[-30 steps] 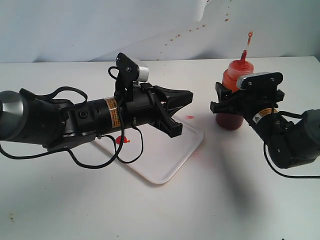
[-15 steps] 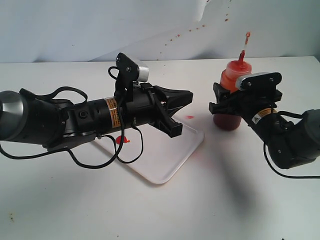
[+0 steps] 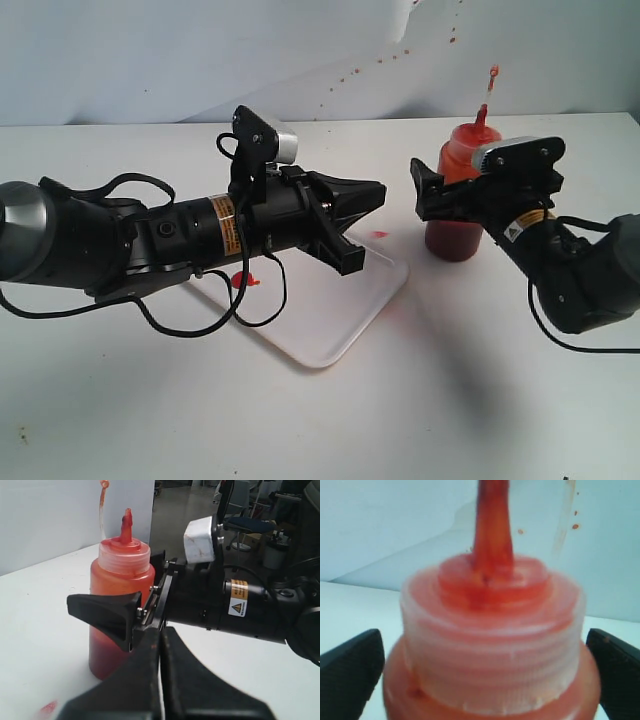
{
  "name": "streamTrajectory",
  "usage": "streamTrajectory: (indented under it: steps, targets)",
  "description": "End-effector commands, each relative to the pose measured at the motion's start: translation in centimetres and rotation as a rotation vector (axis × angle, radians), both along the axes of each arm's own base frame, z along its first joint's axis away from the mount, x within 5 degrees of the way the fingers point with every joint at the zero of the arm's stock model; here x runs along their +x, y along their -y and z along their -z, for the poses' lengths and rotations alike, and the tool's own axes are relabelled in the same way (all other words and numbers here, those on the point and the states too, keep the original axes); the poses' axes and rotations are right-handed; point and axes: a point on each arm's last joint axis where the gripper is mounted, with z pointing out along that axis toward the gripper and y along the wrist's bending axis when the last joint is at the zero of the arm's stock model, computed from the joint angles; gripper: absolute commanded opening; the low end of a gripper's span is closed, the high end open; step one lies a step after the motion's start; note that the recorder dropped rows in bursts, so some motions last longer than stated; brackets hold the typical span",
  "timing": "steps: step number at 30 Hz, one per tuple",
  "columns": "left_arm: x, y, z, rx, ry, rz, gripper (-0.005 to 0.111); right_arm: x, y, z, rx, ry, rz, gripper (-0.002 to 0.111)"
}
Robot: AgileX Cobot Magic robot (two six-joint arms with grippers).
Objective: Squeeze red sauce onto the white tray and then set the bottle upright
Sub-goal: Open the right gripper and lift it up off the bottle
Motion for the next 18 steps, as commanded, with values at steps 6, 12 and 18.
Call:
streamTrajectory:
  steps: [6, 12, 18]
  targets:
    - [0.0, 0.1, -0.6, -0.017, 0.014, 0.005, 0.000, -1.7, -0.1, -5.0, 0.007, 0.098, -0.051, 0.105]
    - [0.0, 0.1, -0.6, -0.017, 0.014, 0.005, 0.000, -3.3, -0.2, -8.7, 0.000, 0.192, -0.101, 0.105]
    - [0.0, 0.1, -0.6, -0.017, 0.014, 0.005, 0.000, -6.1, 0.8, -14.1, 0.042, 0.322, -0.061, 0.105]
